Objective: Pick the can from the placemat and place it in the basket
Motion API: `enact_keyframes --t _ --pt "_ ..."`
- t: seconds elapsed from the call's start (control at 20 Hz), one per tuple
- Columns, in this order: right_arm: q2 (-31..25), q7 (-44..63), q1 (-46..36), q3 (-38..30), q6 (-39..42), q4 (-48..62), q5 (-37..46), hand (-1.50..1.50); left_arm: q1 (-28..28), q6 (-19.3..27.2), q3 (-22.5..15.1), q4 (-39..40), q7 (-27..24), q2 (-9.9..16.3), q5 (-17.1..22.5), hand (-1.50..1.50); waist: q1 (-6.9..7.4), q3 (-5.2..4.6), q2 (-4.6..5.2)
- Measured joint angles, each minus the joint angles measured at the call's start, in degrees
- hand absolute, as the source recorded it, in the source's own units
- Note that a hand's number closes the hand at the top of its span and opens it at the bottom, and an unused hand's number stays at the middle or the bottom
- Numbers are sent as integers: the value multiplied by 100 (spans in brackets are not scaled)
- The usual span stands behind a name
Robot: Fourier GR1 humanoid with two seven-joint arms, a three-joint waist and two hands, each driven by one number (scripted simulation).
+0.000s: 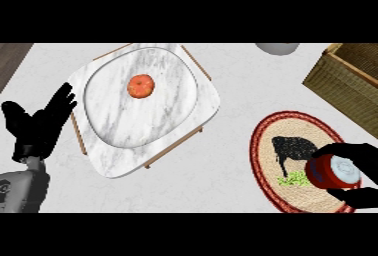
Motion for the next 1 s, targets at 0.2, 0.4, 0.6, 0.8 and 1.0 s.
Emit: enact_keyframes --t 0.2,0.4,0.6,0.8,1.0 --pt "44 -157 -185 87 -223 267 256 150 -30 -36 51 57 -35 -15 -17 0 4 -20 -9" --pt "84 -203 -67 160 -331 93 425 150 -62 -14 47 3 45 -43 -61 0 -1 -32 -18" --pt "930 1411 -532 240 -287 -78 709 150 -127 -28 -13 -5 61 -86 -77 0 67 -55 -15" --pt "1938 3190 -1078 196 -625 -38 1045 150 -222 -57 -58 -8 101 -90 -81 0 214 -32 33" --pt "2456 4921 -1878 423 -1131 147 1036 150 -274 -95 -163 54 71 -173 -102 0 363 -4 64"
